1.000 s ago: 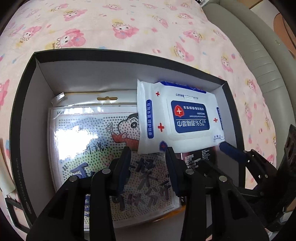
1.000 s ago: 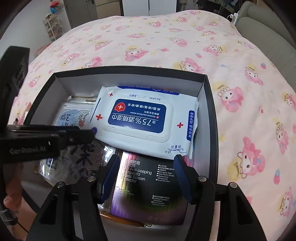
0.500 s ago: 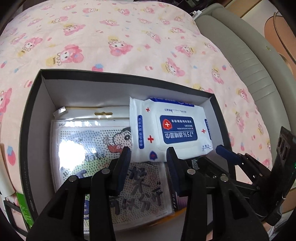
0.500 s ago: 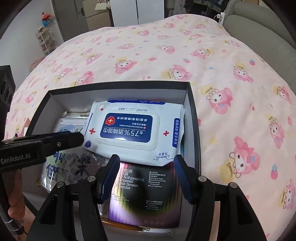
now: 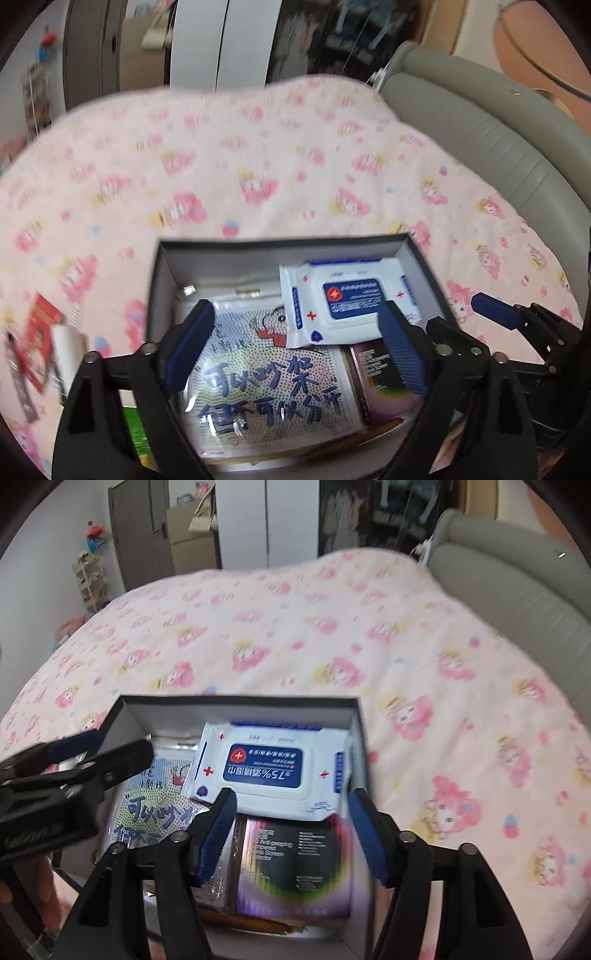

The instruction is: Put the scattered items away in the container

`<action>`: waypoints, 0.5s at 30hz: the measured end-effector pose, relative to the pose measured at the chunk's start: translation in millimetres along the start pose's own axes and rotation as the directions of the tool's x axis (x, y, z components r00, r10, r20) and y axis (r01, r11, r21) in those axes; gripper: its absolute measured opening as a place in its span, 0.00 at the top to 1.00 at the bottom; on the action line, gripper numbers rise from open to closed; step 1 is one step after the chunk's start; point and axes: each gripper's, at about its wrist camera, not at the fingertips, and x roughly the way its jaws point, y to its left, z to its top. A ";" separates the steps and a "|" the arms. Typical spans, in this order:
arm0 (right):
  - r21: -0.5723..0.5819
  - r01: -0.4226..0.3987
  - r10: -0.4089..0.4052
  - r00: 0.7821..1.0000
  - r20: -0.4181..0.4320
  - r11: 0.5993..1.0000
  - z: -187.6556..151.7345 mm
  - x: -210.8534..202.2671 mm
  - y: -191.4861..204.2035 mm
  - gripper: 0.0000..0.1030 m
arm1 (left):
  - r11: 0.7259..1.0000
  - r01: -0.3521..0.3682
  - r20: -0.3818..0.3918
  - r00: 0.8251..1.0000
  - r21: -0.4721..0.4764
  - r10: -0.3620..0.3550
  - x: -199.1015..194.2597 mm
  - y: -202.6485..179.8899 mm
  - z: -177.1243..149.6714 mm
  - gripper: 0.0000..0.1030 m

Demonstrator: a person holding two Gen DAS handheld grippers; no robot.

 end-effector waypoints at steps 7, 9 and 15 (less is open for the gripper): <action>0.021 0.026 -0.027 0.997 0.078 0.999 -17.2 -66.2 5.7 0.39 | 0.998 -0.053 0.066 0.996 -0.022 0.054 -57.1 -0.9 -20.9 0.01; 0.028 0.023 -0.026 0.995 0.100 0.999 -22.6 -85.5 7.7 0.39 | 0.998 -0.066 0.075 0.995 -0.023 0.067 -73.0 -0.4 -27.3 0.01; 0.031 0.001 -0.006 0.990 0.139 1.000 -43.2 -131.3 19.5 0.39 | 0.996 -0.091 0.093 0.991 -0.018 0.092 -115.8 -0.9 -44.9 0.01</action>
